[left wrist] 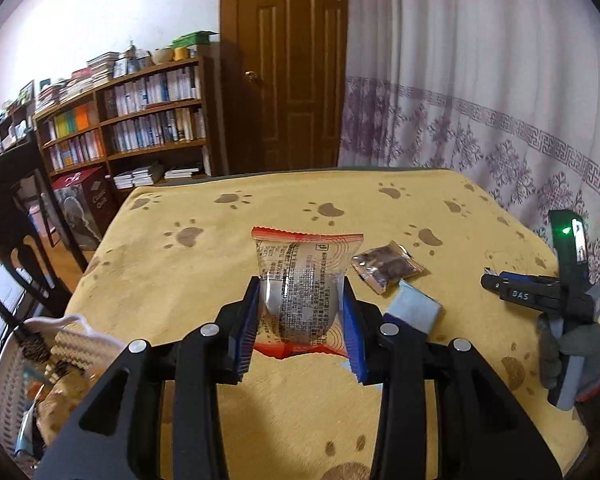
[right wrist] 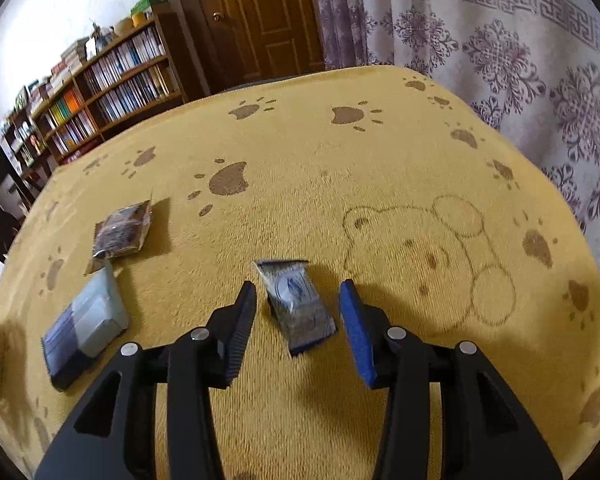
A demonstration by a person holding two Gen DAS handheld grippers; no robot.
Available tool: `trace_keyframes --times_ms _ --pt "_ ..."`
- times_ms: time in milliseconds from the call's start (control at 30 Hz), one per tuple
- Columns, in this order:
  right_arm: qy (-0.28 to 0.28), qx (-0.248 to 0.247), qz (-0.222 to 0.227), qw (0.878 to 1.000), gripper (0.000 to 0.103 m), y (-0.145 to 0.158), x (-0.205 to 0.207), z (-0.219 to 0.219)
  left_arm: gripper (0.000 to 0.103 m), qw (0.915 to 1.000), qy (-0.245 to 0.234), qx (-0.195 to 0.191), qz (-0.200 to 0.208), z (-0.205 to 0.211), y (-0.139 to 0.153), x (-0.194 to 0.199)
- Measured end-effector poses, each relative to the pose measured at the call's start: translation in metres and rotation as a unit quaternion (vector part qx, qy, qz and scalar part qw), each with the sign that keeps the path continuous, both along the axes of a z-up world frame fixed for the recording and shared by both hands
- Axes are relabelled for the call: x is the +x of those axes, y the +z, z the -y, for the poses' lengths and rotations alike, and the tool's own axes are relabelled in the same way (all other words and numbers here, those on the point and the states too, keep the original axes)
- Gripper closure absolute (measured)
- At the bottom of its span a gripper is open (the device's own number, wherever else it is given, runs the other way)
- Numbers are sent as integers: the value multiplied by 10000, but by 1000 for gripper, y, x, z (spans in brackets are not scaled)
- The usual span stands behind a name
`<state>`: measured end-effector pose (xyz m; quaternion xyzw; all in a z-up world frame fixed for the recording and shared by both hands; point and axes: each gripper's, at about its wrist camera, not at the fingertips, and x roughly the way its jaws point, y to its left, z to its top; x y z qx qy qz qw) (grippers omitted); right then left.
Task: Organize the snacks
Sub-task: 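Carry the clear snack bag into the basket and open the left gripper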
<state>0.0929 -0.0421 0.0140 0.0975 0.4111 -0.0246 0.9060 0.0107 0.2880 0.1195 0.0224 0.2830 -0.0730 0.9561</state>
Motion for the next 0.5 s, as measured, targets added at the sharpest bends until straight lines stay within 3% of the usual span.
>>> trace_keyframes --times_ms 233,500 --pt "-86 -622 -20 9980 67 -1 2 -15 64 9997 221 -57 130 -26 7 -21" --pt "-272 -397 -84 9988 78 2 -7 -8 64 9967 691 -289 316 -73 16 -43"
